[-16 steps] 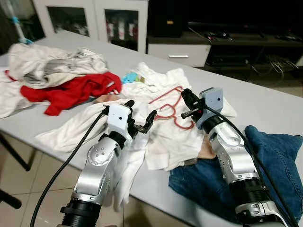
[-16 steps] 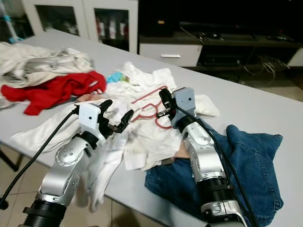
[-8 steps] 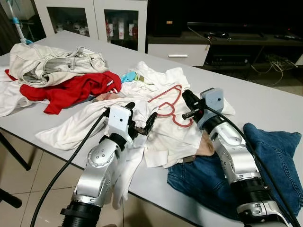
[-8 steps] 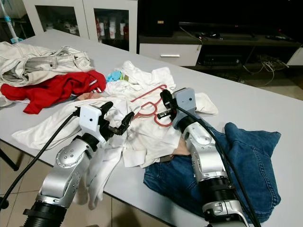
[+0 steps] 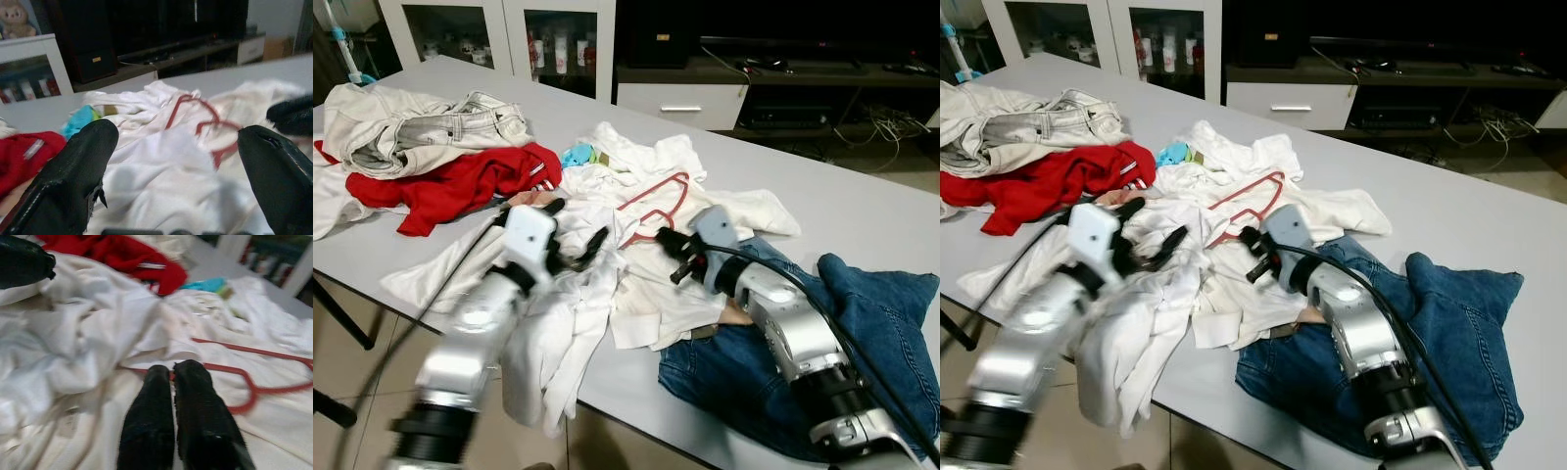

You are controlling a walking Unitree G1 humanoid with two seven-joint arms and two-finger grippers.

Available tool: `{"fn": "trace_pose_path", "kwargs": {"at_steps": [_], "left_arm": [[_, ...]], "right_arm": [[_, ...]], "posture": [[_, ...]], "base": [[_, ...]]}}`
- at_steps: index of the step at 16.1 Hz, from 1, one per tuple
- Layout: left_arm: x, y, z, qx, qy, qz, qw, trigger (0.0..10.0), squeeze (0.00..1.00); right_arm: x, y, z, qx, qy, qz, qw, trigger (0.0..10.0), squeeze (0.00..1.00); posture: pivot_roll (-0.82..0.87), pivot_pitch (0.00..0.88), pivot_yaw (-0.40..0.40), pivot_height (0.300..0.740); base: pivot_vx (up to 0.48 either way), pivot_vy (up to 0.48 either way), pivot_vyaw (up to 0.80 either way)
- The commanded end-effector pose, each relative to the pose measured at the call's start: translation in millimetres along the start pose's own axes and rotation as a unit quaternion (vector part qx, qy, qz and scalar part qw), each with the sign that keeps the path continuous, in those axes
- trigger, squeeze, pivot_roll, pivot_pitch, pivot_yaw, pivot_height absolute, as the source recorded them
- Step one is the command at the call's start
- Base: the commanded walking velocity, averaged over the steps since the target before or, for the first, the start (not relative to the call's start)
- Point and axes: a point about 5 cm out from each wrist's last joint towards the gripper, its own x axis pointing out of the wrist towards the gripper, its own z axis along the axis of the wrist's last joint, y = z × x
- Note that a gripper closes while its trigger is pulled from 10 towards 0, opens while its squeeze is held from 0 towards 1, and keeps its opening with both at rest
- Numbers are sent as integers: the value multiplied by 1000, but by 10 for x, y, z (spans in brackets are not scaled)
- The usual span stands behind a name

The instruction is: Hang hanger

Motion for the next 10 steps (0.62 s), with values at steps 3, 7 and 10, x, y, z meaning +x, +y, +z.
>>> {"fn": "trace_pose_path", "kwargs": {"at_steps": [3, 7, 10], "left_arm": [[-183, -81, -49, 71, 30, -93, 993, 10000, 0], [-331, -155, -78, 84, 43, -143, 985, 10000, 0], [-345, -194, -37, 79, 35, -148, 985, 10000, 0]], "right_arm": [[65, -50, 53, -17, 22, -2, 1000, 10000, 953], [95, -116, 32, -24, 49, -22, 998, 10000, 863], [115, -207, -3, -37, 77, -54, 995, 10000, 400]], "posture": [[85, 0, -109, 740], [102, 0, -129, 740], [104, 0, -135, 740]], "base": [[0, 0, 0], [0, 0, 0], [0, 0, 0]]}}
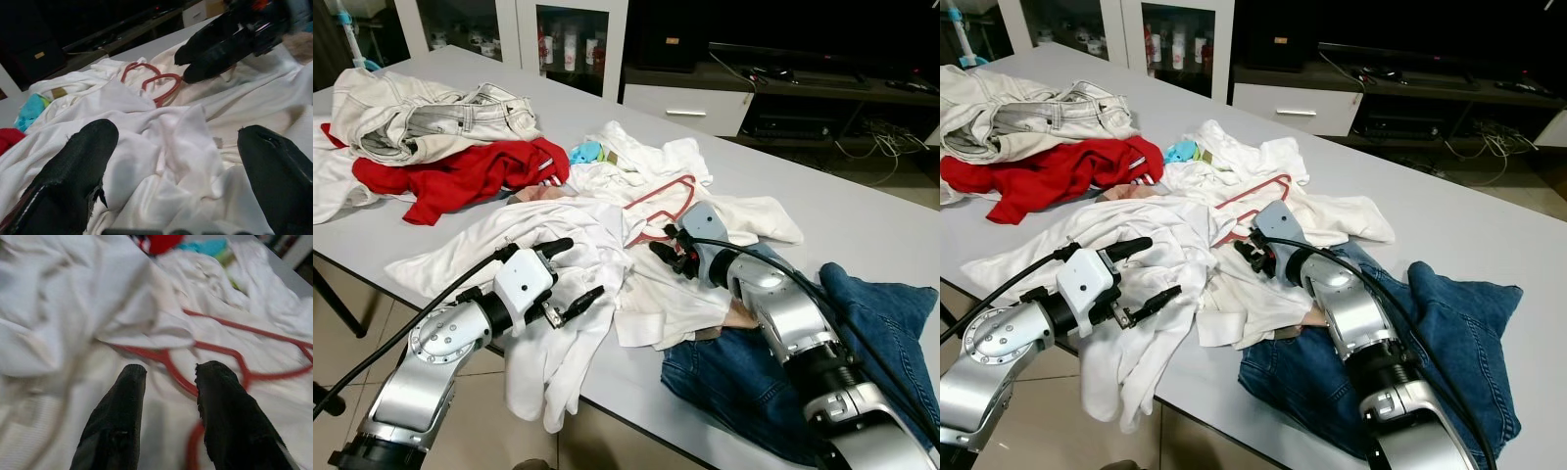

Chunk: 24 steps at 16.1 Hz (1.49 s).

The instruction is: Hang hanger

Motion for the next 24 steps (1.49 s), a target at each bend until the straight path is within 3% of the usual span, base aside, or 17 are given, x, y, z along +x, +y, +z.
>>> {"fn": "trace_pose_path", "kwargs": {"at_steps": [1, 8, 15, 16, 17, 18, 19, 24], "left_arm": [[24, -43, 69, 3, -15, -12, 1000, 10000, 0], [126, -118, 152, -4, -36, -25, 999, 10000, 0], [137, -106, 191, -4, -47, -22, 999, 10000, 0], [144, -110, 193, -5, -48, -22, 999, 10000, 0], [154, -112, 194, -5, -49, -23, 999, 10000, 0], [166, -114, 199, -5, -50, -23, 998, 10000, 0], [172, -114, 202, -5, -51, -23, 998, 10000, 0], [228, -103, 216, 0, -58, -23, 998, 10000, 0]], "right_arm": [[-14, -107, 27, -7, 9, -29, 1000, 10000, 400], [27, -115, -159, 17, 53, -63, 996, 10000, 349], [61, -133, -344, 84, 117, -89, 986, 10000, 263], [65, -121, -357, 91, 124, -80, 985, 9020, 231], [68, -103, -369, 95, 134, -66, 984, 4980, 184], [68, -96, -376, 97, 140, -61, 984, 2627, 35], [67, -103, -369, 100, 139, -62, 983, 0, 0], [26, -309, -116, 111, 97, -90, 985, 0, 0]], "posture": [[103, 0, -134, 740], [94, 0, -117, 740], [99, 0, -111, 740], [98, 0, -111, 740], [96, 0, -112, 740], [95, 0, -113, 740], [94, 0, -113, 740], [77, 0, -108, 740]], "base": [[0, 0, 0], [0, 0, 0], [0, 0, 0], [0, 0, 0], [0, 0, 0], [0, 0, 0], [0, 0, 0], [0, 0, 0]]}}
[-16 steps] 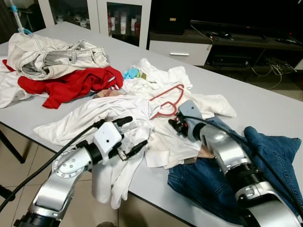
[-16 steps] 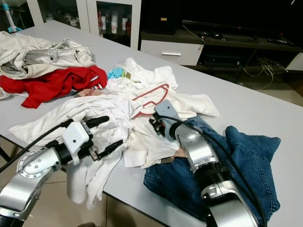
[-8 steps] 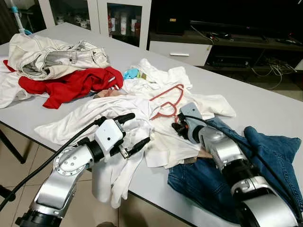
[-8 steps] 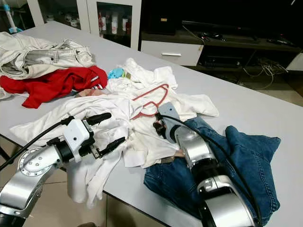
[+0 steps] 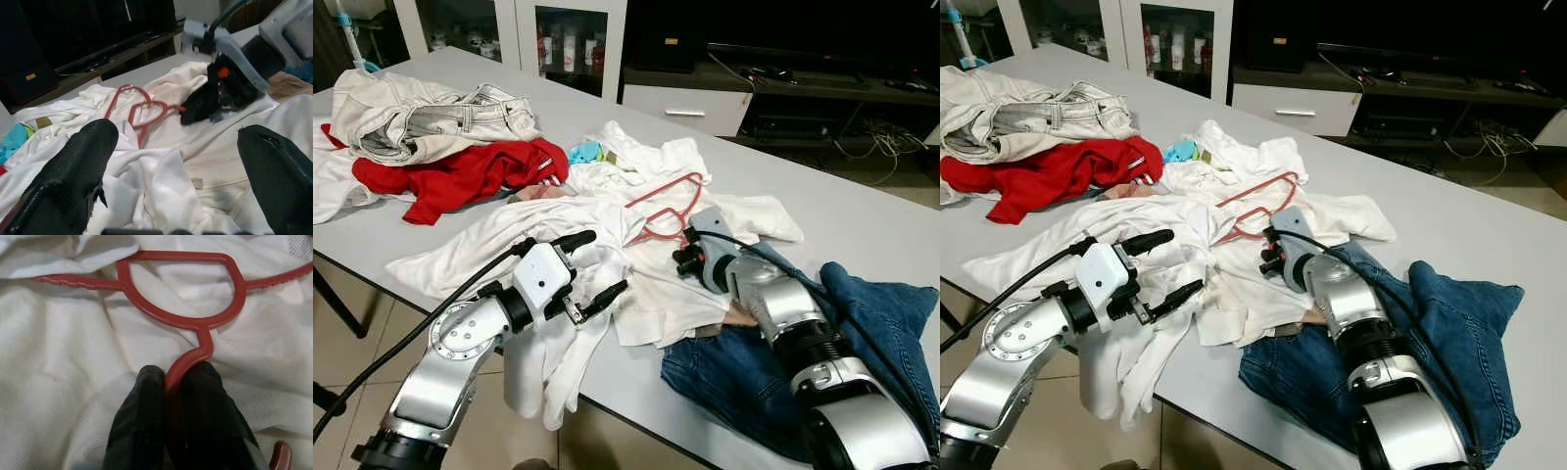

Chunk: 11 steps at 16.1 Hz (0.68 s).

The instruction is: Hang hanger

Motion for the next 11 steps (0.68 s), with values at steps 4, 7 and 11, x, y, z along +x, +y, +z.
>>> {"fn": "trace_pose_path", "kwargs": {"at_steps": [4, 7, 11], "left_arm": [[123, 4, 69, 23, -16, -12, 1000, 10000, 0], [151, -1, 68, 27, -19, -15, 999, 10000, 0], [168, -16, 55, 37, -18, -20, 999, 10000, 0]], "right_arm": [[-141, -237, 292, -12, -38, -25, 999, 3529, 0], [-201, -294, 326, -31, -38, -25, 998, 10000, 0], [-284, -413, 270, -94, -29, -50, 994, 10000, 0]], "posture": [[64, 0, -105, 740], [52, 0, -101, 740], [48, 0, -99, 740]], "base": [[0, 0, 0], [0, 0, 0], [0, 0, 0]]}}
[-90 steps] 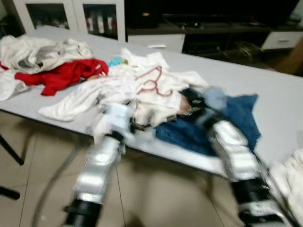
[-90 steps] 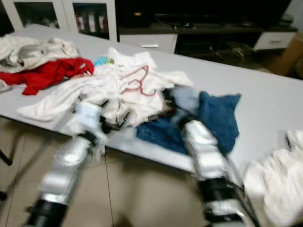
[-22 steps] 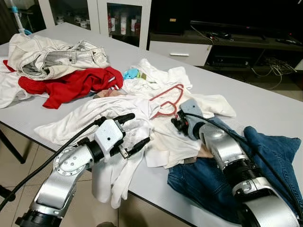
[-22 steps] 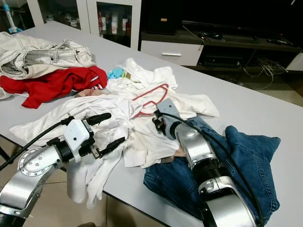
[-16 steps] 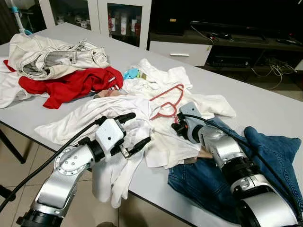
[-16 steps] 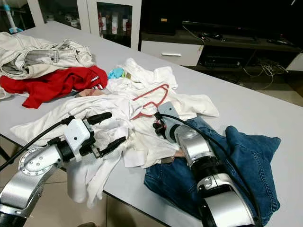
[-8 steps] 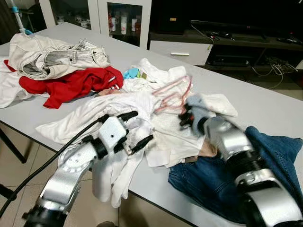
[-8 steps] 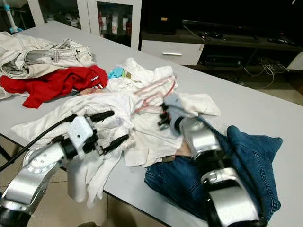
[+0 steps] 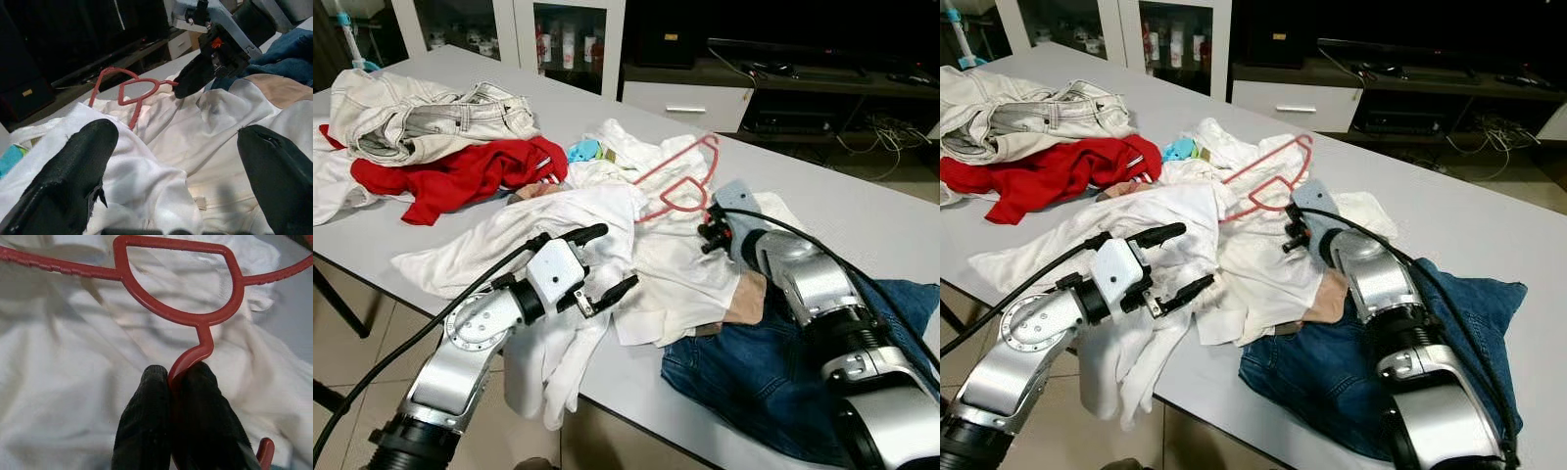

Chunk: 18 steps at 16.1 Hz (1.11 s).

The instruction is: Hang hanger

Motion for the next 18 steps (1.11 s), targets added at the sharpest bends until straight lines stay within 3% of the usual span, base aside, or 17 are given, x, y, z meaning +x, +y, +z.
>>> {"fn": "trace_pose_path", "kwargs": {"at_steps": [1, 4, 6, 11, 13, 15, 17, 18], "left_arm": [[38, -17, -3, 6, 0, -9, 1000, 10000, 0], [65, -19, 1, 7, -3, -11, 1000, 10000, 0], [81, -38, -4, 6, -5, -15, 1000, 10000, 0], [104, -39, -8, 6, -7, -18, 1000, 10000, 0], [107, -37, -12, 7, -7, -19, 1000, 10000, 0], [115, -26, -12, 8, -7, -19, 1000, 10000, 0], [128, -19, -7, 12, -9, -23, 1000, 10000, 0], [133, -15, -7, 13, -9, -23, 1000, 10000, 0]], "right_arm": [[-62, -145, 23, -23, -8, -44, 999, 10000, 0], [-142, -351, 132, -80, -32, -139, 987, 10000, 0], [-203, -443, 250, -129, -64, -214, 966, 10000, 0], [-265, -398, 384, -175, -133, -286, 933, 10000, 0], [-367, -464, 414, -192, -159, -338, 907, 10000, 0], [-385, -434, 430, -244, -170, -315, 901, 10000, 0], [-440, -439, 493, -315, -180, -303, 881, 10000, 0], [-469, -477, 520, -317, -183, -310, 877, 10000, 0]], "posture": [[46, 0, -98, 740], [44, 0, -98, 740], [31, 0, -92, 740], [22, 0, -88, 740], [23, 0, -85, 740], [14, 0, -77, 740], [11, 0, -75, 740], [6, 0, -74, 740]], "base": [[0, 0, 0], [0, 0, 0], [0, 0, 0], [0, 0, 0], [0, 0, 0], [0, 0, 0], [0, 0, 0], [0, 0, 0]]}}
